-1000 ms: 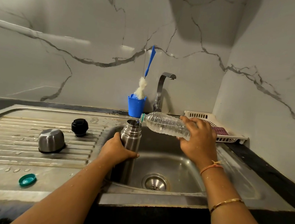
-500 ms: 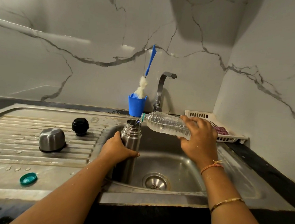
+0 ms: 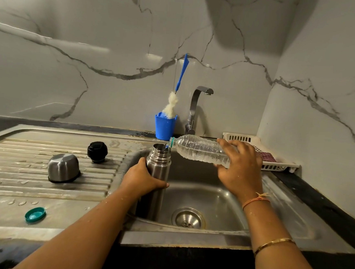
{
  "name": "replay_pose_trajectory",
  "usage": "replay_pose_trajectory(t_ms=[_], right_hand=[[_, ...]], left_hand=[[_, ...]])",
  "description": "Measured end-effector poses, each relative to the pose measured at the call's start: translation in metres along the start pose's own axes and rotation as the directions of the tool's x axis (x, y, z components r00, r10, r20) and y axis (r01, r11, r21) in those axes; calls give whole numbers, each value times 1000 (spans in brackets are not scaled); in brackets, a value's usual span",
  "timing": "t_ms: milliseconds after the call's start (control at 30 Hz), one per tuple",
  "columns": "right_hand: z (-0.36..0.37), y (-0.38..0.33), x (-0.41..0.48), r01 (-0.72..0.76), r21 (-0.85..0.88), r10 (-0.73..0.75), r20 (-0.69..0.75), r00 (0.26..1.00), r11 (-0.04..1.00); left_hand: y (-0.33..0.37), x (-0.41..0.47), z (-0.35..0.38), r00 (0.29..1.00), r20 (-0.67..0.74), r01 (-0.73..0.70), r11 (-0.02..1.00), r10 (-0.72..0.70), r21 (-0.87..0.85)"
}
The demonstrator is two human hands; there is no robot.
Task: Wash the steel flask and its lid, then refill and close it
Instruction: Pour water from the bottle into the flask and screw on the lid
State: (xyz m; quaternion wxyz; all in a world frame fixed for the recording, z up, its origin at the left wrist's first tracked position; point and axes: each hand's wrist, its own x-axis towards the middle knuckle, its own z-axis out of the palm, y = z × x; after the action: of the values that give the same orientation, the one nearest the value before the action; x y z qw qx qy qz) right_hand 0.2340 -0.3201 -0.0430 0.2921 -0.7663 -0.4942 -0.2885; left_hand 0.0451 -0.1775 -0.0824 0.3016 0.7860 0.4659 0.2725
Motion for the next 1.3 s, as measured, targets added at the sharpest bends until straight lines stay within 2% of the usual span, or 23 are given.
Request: replay_pose_trajectory(t_ms=[1300], right_hand=[[3, 2, 1, 38, -30, -40, -78, 996, 999]], left_hand=[[-2, 3, 2, 1000, -2, 0, 1000, 0, -22]])
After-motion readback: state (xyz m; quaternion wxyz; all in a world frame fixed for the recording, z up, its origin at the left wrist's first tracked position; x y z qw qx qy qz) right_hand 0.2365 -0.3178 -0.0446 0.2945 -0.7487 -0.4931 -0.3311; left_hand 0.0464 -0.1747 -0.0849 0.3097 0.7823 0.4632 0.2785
